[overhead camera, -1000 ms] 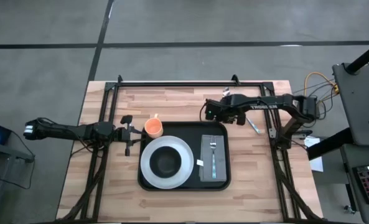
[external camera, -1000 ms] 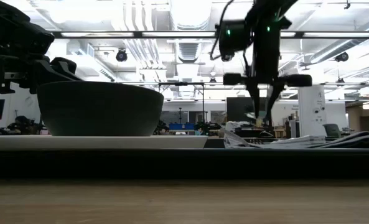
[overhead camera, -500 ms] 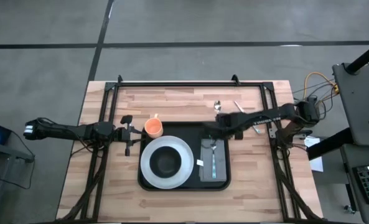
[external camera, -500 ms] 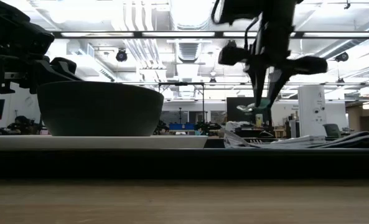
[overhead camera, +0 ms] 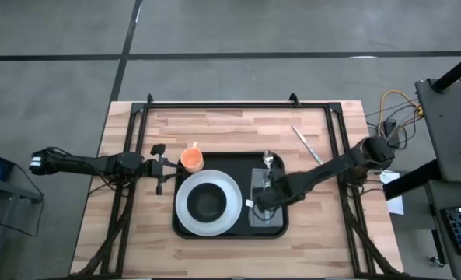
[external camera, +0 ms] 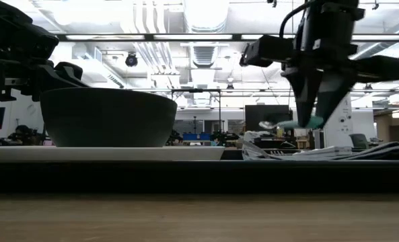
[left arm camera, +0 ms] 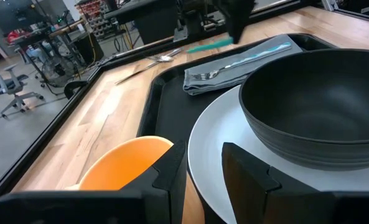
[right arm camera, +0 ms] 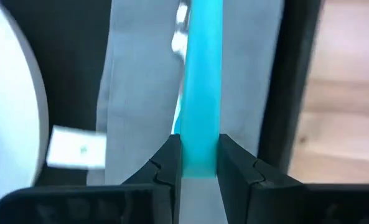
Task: Set up tray
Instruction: Put the blue spoon on the left side of the gray napkin
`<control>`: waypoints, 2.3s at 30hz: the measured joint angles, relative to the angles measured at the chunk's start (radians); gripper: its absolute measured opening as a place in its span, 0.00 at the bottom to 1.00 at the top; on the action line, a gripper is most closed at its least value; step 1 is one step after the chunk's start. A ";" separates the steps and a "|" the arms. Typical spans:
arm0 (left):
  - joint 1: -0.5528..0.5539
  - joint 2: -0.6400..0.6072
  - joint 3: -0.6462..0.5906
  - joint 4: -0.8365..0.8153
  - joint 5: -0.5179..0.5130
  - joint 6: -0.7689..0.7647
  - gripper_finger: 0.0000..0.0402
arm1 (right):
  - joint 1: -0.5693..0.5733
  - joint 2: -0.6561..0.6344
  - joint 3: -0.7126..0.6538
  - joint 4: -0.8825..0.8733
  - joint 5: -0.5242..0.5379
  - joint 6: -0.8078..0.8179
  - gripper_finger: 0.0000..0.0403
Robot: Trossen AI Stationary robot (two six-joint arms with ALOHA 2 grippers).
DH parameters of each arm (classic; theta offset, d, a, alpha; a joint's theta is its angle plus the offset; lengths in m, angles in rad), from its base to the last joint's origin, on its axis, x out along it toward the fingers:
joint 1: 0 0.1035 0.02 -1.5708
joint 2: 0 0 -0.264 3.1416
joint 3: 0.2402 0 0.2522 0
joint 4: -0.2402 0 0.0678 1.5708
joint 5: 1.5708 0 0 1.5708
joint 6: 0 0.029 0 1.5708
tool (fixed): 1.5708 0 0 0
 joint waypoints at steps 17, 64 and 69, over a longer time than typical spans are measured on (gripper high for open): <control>0.000 0.000 0.000 0.000 0.000 0.000 0.21 | 0.123 0.211 0.198 0.032 0.001 0.047 0.14; 0.000 0.000 0.000 0.000 0.000 0.000 0.21 | 0.147 0.325 0.286 0.009 -0.043 0.179 0.14; 0.000 0.000 0.000 0.000 0.000 0.000 0.21 | 0.145 0.325 0.261 0.020 -0.044 0.178 0.14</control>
